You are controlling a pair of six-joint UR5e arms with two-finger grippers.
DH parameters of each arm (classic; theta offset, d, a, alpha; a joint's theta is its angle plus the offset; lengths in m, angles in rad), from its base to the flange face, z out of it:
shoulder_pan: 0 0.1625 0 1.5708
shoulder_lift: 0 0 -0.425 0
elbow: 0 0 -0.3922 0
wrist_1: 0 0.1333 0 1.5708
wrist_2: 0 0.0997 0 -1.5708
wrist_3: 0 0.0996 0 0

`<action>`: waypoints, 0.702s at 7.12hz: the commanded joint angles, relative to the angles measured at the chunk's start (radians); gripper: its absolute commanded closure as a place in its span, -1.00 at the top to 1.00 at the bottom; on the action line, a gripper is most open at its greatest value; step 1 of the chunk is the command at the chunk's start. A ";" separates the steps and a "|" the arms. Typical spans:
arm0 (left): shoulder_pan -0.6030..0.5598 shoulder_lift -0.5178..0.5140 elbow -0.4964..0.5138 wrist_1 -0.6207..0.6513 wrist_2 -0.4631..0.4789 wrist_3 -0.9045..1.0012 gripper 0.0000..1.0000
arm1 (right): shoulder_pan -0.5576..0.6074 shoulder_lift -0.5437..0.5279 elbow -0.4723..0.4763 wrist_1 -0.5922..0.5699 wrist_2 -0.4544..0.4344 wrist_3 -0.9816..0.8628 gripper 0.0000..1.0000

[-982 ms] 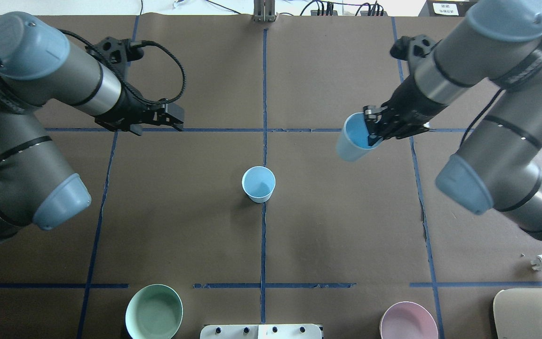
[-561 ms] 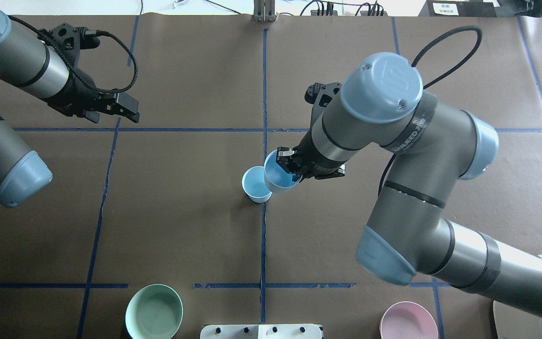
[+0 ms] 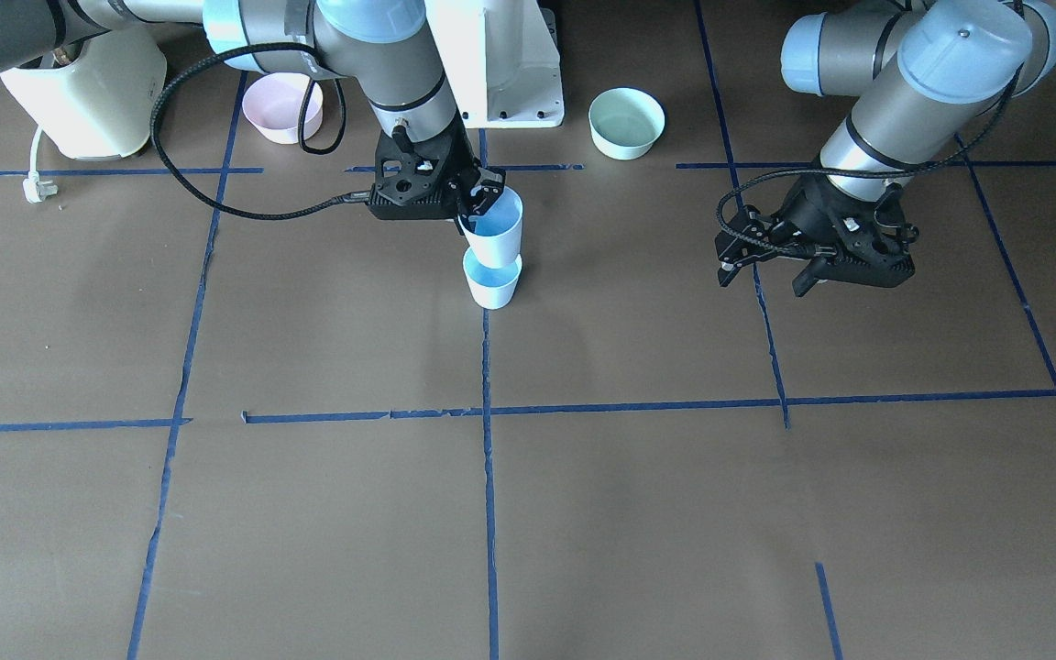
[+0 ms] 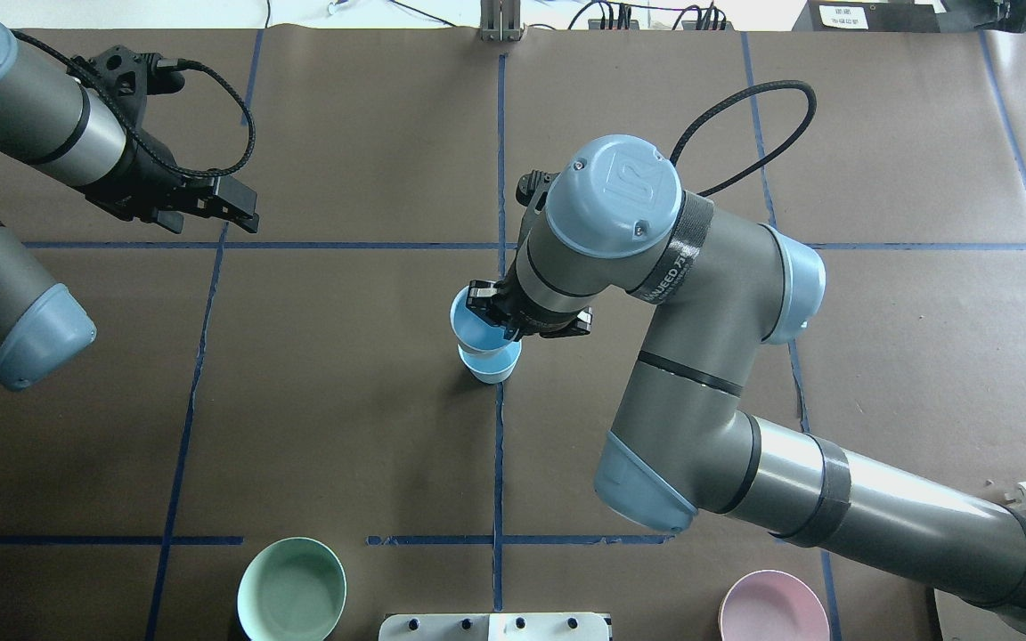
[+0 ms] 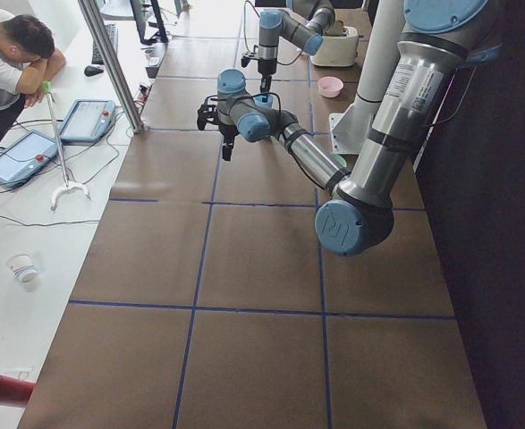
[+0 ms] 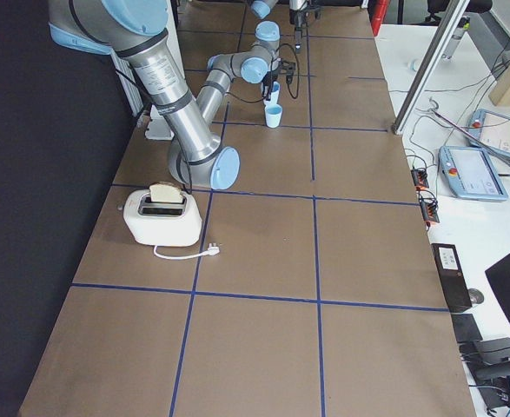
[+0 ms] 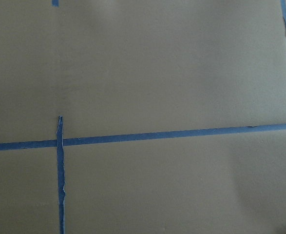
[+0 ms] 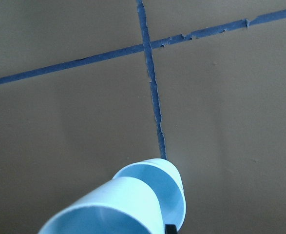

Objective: Stack blue cups with both arms
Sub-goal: 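Lower the held cup into the centered cup and open the right gripper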

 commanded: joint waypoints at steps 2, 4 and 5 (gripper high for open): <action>0.002 -0.001 0.000 -0.001 0.002 -0.005 1.00 | -0.002 0.002 -0.025 0.027 -0.002 0.008 -0.99; 0.002 0.000 0.000 -0.002 0.002 -0.007 1.00 | -0.002 -0.004 -0.019 0.019 -0.002 0.008 -0.98; 0.002 0.000 0.000 -0.002 0.002 -0.005 1.00 | -0.002 -0.011 -0.019 0.018 -0.004 0.009 -0.98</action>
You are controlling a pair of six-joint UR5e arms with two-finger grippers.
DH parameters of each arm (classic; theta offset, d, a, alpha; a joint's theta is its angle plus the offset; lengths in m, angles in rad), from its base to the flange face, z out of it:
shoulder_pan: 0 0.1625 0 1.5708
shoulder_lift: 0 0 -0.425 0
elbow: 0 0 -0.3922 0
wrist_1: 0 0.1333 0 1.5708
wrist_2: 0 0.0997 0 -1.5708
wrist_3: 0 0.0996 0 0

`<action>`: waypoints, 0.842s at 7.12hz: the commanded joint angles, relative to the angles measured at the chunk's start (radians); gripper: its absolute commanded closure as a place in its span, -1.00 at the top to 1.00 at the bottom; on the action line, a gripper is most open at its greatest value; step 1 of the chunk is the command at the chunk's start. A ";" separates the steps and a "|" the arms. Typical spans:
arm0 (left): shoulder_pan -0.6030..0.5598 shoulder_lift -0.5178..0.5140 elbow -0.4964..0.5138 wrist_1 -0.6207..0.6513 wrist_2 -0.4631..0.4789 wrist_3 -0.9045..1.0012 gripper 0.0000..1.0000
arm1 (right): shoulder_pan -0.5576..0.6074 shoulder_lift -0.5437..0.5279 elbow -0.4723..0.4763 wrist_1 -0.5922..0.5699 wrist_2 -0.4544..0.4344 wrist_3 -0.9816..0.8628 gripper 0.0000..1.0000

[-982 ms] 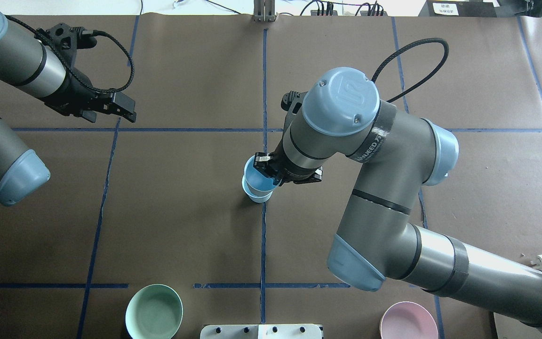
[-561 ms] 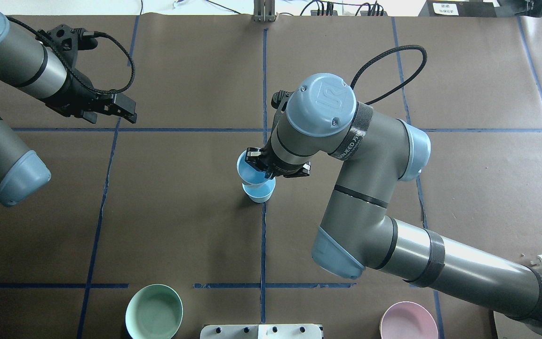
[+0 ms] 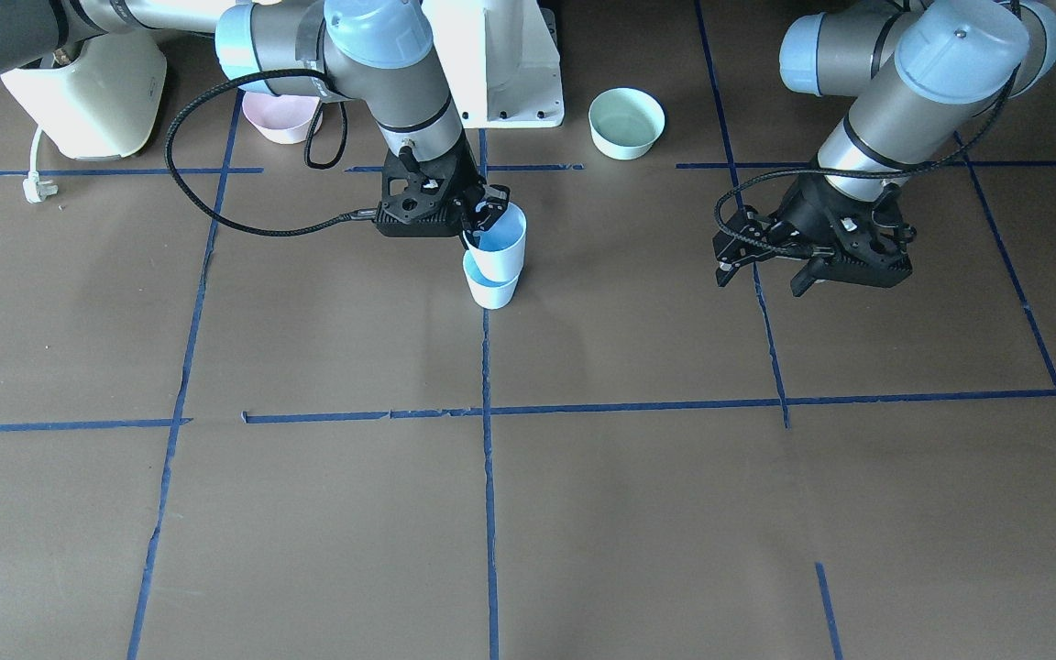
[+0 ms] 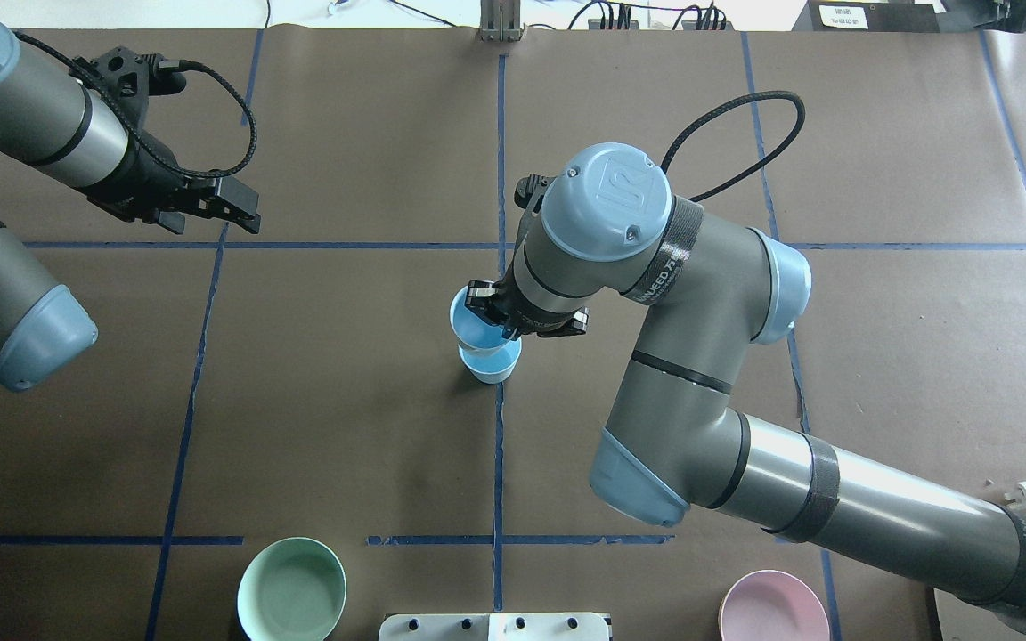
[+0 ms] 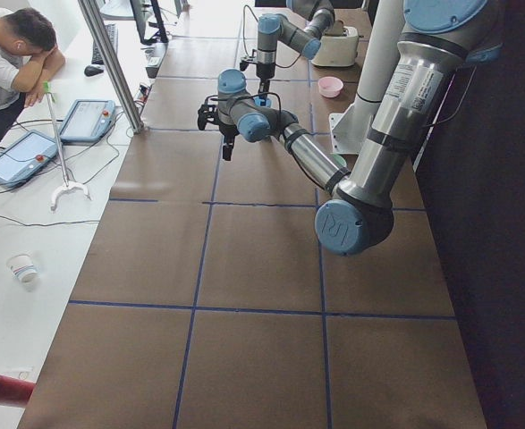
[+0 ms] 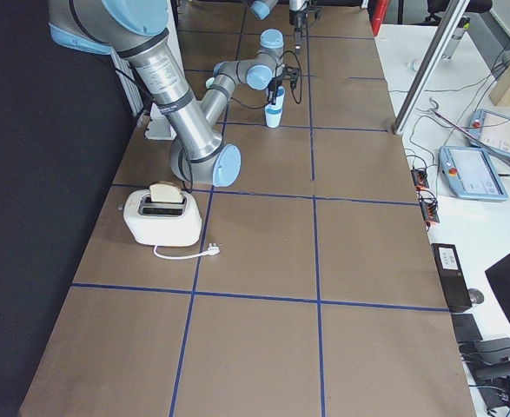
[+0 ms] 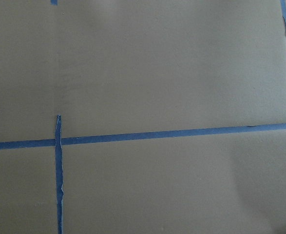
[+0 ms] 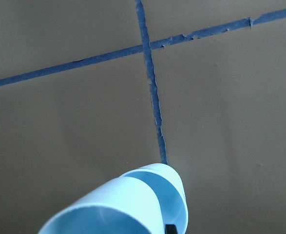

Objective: Stack blue cups with both arms
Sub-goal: 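Lower the held cup into the centered cup and open the right gripper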

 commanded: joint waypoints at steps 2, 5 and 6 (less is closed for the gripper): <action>0.000 0.001 0.002 0.000 0.000 -0.001 1.00 | -0.005 -0.014 0.000 -0.003 -0.001 0.000 -0.91; -0.001 0.001 0.002 0.000 0.000 0.001 1.00 | -0.009 -0.016 0.002 -0.003 -0.003 0.000 0.99; -0.001 0.002 0.002 0.000 0.000 0.002 1.00 | -0.009 -0.013 0.005 -0.003 0.002 -0.002 1.00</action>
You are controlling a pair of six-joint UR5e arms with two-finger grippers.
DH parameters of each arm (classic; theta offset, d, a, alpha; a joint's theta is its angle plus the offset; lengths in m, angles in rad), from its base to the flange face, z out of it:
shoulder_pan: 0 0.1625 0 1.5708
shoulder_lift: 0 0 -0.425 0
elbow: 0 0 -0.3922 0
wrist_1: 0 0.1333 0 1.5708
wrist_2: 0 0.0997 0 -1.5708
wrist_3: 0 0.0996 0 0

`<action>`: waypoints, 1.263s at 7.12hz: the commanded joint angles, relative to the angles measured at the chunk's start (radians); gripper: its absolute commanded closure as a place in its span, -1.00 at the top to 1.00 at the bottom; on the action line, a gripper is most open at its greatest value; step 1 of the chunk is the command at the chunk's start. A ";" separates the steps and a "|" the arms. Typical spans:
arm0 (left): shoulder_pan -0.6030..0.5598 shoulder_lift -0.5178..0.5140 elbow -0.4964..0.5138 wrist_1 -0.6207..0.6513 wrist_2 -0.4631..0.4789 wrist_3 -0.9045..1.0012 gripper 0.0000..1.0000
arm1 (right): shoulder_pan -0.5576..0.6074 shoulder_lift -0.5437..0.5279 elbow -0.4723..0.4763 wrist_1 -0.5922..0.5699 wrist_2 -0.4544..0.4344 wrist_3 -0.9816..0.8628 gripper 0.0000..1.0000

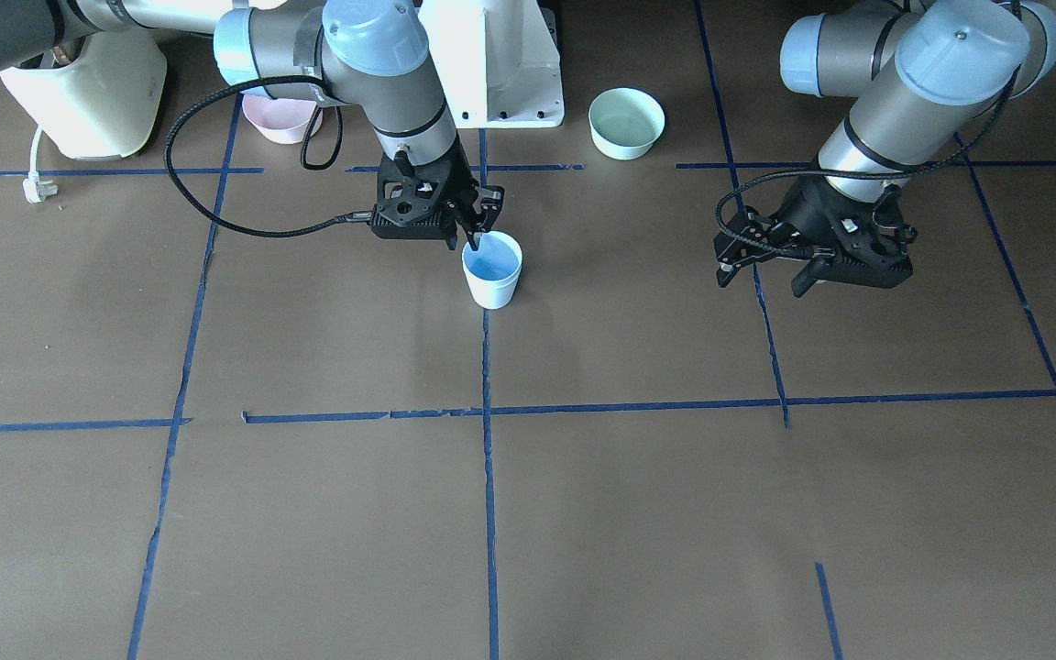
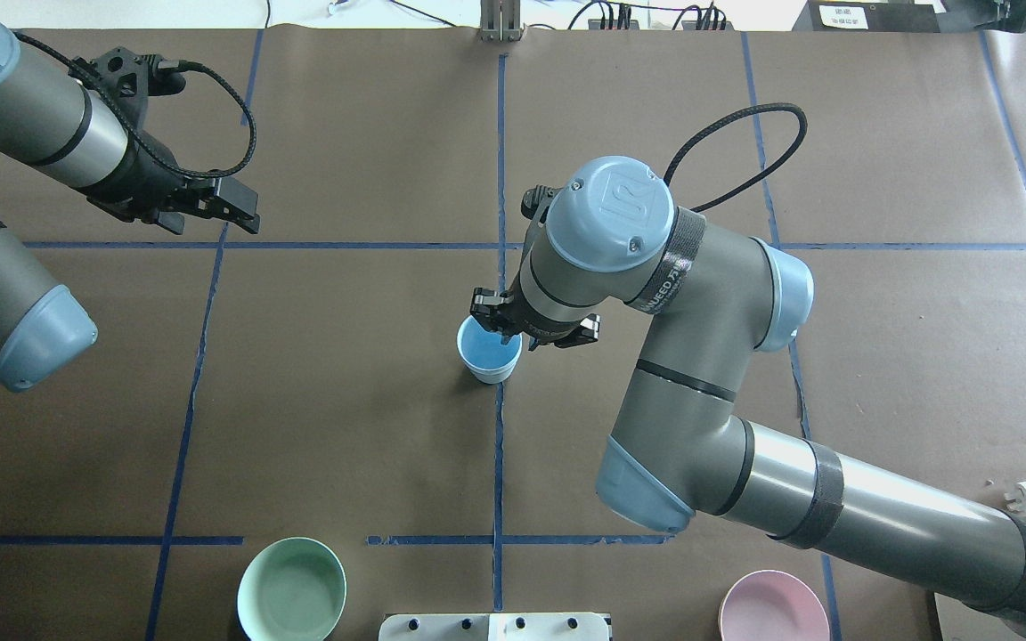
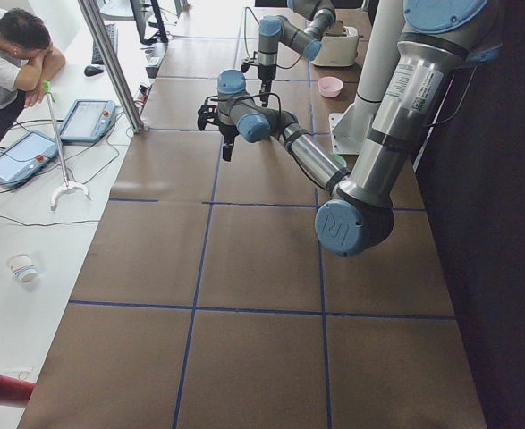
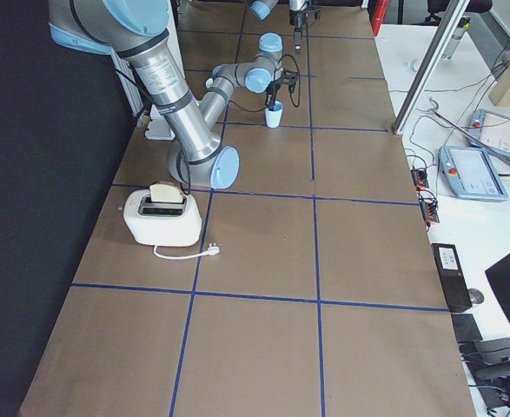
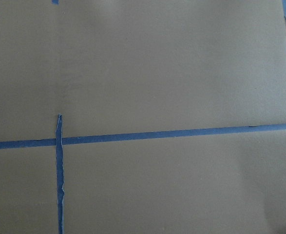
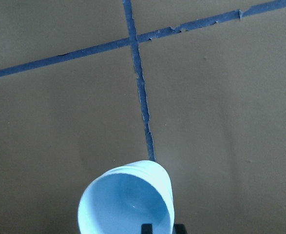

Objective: Stack blue cups with both arms

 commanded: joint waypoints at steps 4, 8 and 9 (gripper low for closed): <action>-0.124 0.119 0.035 0.009 -0.005 0.347 1.00 | 0.320 -0.327 0.187 0.004 0.265 -0.315 1.00; -0.534 0.162 0.326 0.014 -0.142 1.056 1.00 | 0.712 -0.633 0.141 0.000 0.362 -0.974 1.00; -0.610 0.161 0.412 0.012 -0.165 1.145 1.00 | 0.811 -0.647 0.056 -0.002 0.421 -1.144 1.00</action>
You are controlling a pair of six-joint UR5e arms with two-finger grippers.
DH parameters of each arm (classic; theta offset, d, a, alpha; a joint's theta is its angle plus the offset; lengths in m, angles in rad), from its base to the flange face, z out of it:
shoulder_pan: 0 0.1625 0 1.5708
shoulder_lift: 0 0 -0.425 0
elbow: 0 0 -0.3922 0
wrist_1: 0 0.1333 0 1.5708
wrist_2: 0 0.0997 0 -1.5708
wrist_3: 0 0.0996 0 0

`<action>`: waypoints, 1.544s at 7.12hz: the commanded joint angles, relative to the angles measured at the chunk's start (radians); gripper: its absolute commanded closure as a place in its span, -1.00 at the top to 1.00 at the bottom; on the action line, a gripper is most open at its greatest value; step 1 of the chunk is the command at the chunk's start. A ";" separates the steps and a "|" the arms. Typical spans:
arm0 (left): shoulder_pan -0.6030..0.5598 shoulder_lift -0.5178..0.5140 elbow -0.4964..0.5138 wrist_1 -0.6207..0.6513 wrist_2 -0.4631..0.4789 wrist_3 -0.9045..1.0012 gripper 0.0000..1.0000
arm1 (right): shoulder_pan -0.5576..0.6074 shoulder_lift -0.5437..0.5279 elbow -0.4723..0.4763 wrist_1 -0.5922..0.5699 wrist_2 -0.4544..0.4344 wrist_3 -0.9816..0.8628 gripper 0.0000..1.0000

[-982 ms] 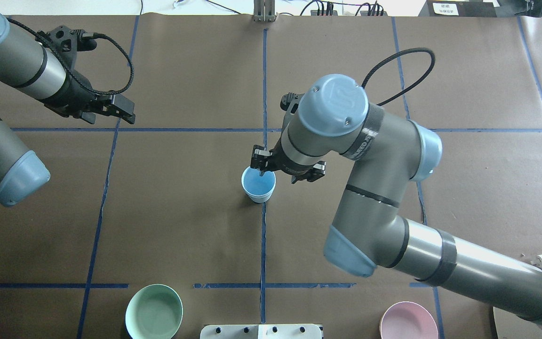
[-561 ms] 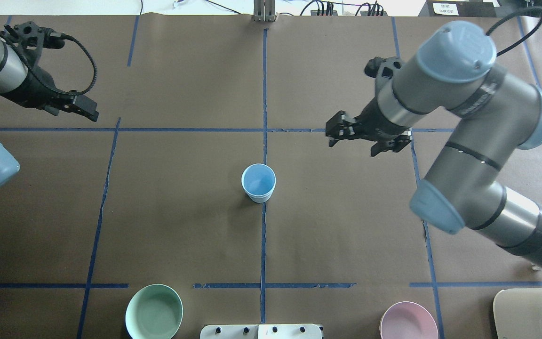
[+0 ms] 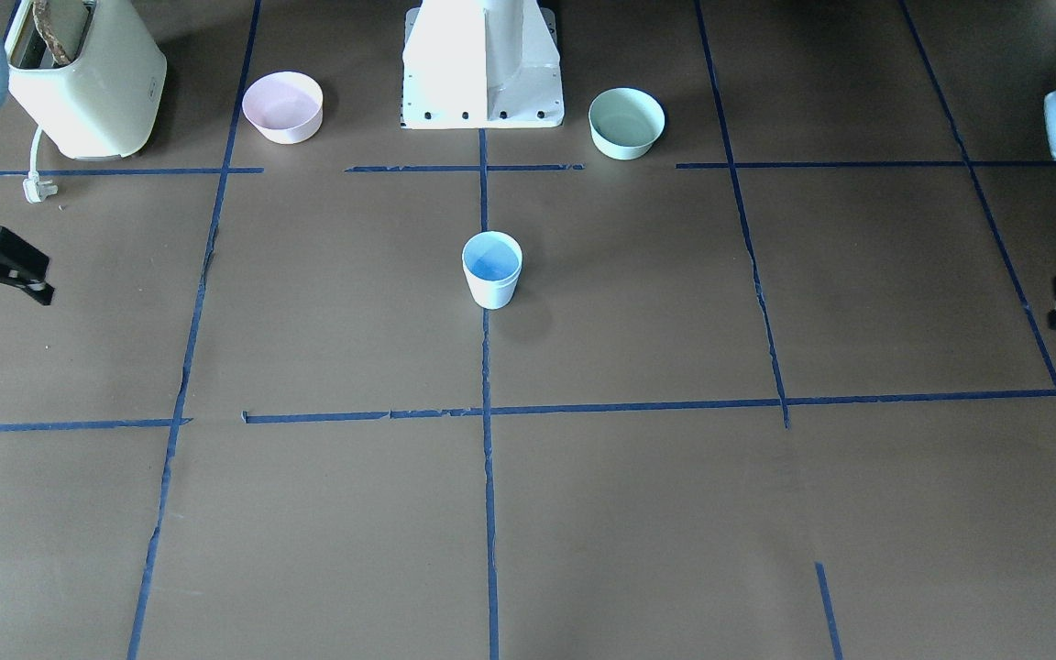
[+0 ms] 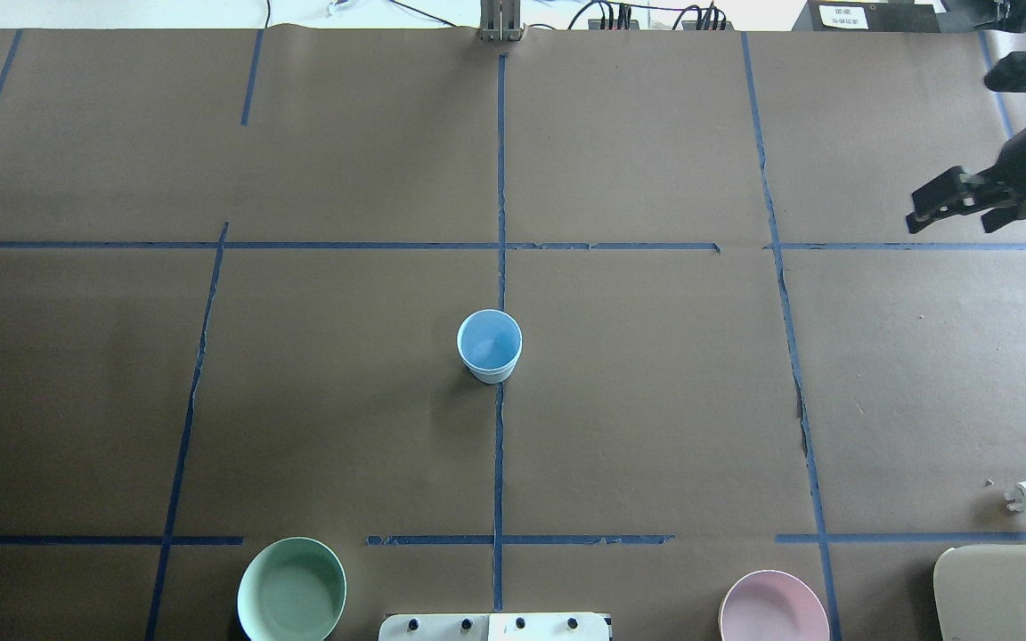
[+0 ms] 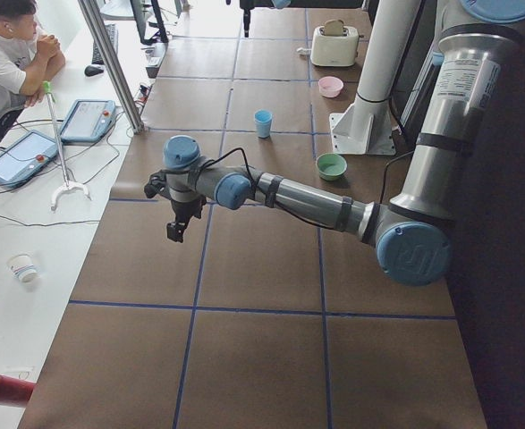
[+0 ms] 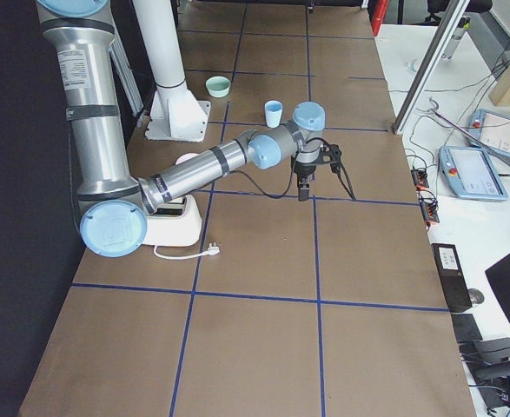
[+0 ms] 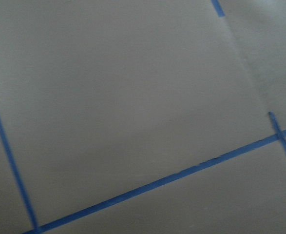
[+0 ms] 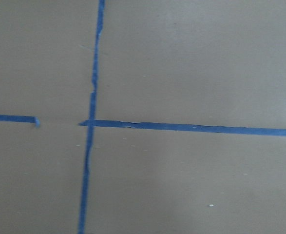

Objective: Stack blue cups with both arms

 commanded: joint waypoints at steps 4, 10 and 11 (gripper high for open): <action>-0.156 0.001 0.115 0.203 -0.112 0.153 1.00 | 0.272 -0.084 -0.197 0.003 0.069 -0.477 1.00; -0.152 0.149 -0.005 0.237 -0.125 0.045 1.00 | 0.274 -0.132 -0.179 0.008 0.005 -0.477 1.00; -0.144 0.161 -0.051 0.251 -0.122 0.030 1.00 | 0.274 -0.174 -0.157 0.008 0.039 -0.479 1.00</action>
